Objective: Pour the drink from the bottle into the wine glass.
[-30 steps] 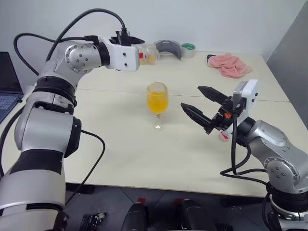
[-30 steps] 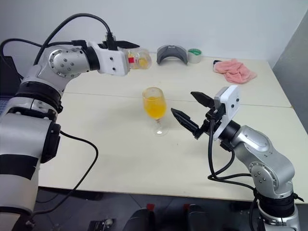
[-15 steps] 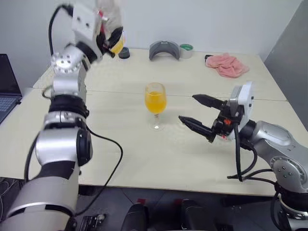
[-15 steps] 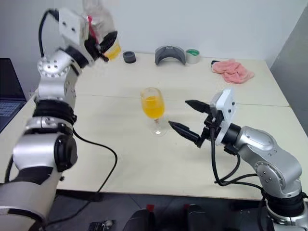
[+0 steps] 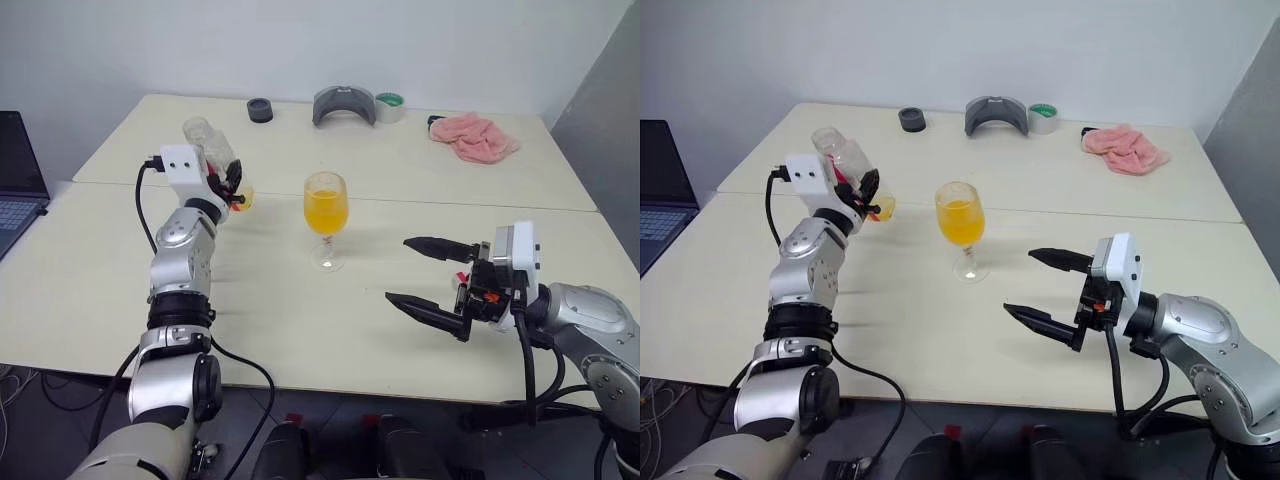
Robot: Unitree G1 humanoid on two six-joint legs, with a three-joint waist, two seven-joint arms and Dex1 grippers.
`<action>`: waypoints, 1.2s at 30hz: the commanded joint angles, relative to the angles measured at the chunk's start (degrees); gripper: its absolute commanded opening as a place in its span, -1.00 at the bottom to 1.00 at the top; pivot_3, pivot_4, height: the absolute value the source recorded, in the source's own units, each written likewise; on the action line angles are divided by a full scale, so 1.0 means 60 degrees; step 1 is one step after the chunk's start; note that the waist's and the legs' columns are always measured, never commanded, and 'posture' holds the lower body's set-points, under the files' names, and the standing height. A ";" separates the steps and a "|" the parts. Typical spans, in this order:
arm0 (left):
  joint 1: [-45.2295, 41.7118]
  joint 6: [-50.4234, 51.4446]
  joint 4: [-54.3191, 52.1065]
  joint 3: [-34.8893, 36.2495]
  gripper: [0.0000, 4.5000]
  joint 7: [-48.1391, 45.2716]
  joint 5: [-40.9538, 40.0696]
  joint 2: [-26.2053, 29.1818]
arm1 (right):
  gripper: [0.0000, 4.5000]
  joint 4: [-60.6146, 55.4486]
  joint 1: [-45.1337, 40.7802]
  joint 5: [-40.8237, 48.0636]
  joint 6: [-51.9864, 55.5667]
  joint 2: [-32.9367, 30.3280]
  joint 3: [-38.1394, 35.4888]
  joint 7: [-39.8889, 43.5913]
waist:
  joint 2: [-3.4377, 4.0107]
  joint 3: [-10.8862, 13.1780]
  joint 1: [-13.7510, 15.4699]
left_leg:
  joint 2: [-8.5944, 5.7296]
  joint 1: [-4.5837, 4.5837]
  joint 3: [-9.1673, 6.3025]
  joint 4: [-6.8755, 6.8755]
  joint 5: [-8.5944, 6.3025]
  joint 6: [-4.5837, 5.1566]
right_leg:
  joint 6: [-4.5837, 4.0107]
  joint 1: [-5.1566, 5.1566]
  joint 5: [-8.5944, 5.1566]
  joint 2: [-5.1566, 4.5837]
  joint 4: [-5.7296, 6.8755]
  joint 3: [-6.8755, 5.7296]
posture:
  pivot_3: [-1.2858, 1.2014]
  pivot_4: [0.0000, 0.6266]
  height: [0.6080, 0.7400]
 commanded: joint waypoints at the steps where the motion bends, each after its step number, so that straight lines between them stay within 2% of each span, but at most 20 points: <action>1: 0.0069 -0.0369 -0.0081 -0.0094 -0.25 0.0026 0.0067 0.0001 | 1.00 -0.0221 -0.0065 -0.0017 -0.0147 0.0076 -0.0184 -0.0236 | -0.0001 0.0000 -0.0005 | 0.0000 0.0003 0.0005 0.0000 0.0000 0.0000 | 0.0000 0.0000 0.0000 0.0001 0.0000 0.0003 | 0.03 -0.52 1.00; 9: 0.0235 -0.0701 0.0531 -0.0526 -0.25 0.0408 0.0667 0.0038 | 1.00 -0.0288 -0.0201 -0.0072 0.0038 0.0118 -0.0064 -0.0704 | -0.0002 -0.0001 -0.0002 | -0.0001 0.0005 0.0005 -0.0002 0.0000 0.0000 | 0.0000 0.0001 0.0000 0.0003 0.0000 0.0005 | 0.03 -0.52 1.00; 19: 0.0376 -0.0968 0.0678 -0.0661 -0.25 0.0351 0.0729 -0.0135 | 1.00 -0.0608 -0.0881 0.0076 0.0731 0.0232 0.0230 -0.1386 | -0.0003 -0.0002 -0.0002 | 0.0000 0.0007 0.0005 -0.0005 0.0000 0.0000 | 0.0000 0.0002 0.0000 0.0003 -0.0002 0.0005 | 0.03 -0.52 1.00; 20: 0.0396 -0.0972 0.0664 -0.0673 0.07 0.0341 0.0733 -0.0140 | 1.00 -0.0665 -0.0919 0.0108 0.0802 0.0237 0.0230 -0.1448 | -0.0003 -0.0002 -0.0001 | 0.0000 0.0007 0.0006 -0.0006 0.0000 0.0000 | 0.0001 0.0002 0.0000 0.0003 -0.0002 0.0005 | 0.03 -0.52 1.00; 27: 0.0490 -0.0835 0.0463 -0.0679 0.99 0.0290 0.0634 -0.0121 | 1.00 -0.0818 -0.0990 0.0196 0.0974 0.0153 0.0106 -0.1529 | -0.0003 -0.0002 -0.0002 | 0.0000 0.0007 0.0006 -0.0007 0.0000 0.0000 | 0.0001 0.0002 0.0000 0.0003 -0.0003 0.0005 | 0.03 -0.52 1.00; 31: 0.0802 -0.0398 -0.0143 -0.0639 0.99 0.0354 0.0511 -0.0143 | 1.00 -0.0867 -0.0923 0.0227 0.1004 0.0105 0.0070 -0.1533 | -0.0003 -0.0002 -0.0007 | 0.0000 0.0007 0.0007 -0.0008 0.0000 0.0000 | 0.0001 0.0002 -0.0001 0.0003 -0.0004 0.0006 | 0.03 -0.52 1.00; 36: 0.2314 0.1034 -0.2466 -0.0609 0.99 0.0462 0.0098 -0.0295 | 1.00 -0.0977 -0.0062 0.0003 0.0695 -0.0129 -0.0239 -0.1316 | -0.0003 -0.0003 0.0000 | 0.0004 0.0007 0.0006 -0.0015 -0.0001 0.0000 | 0.0001 0.0002 -0.0001 0.0000 -0.0007 0.0007 | 0.03 -0.52 1.00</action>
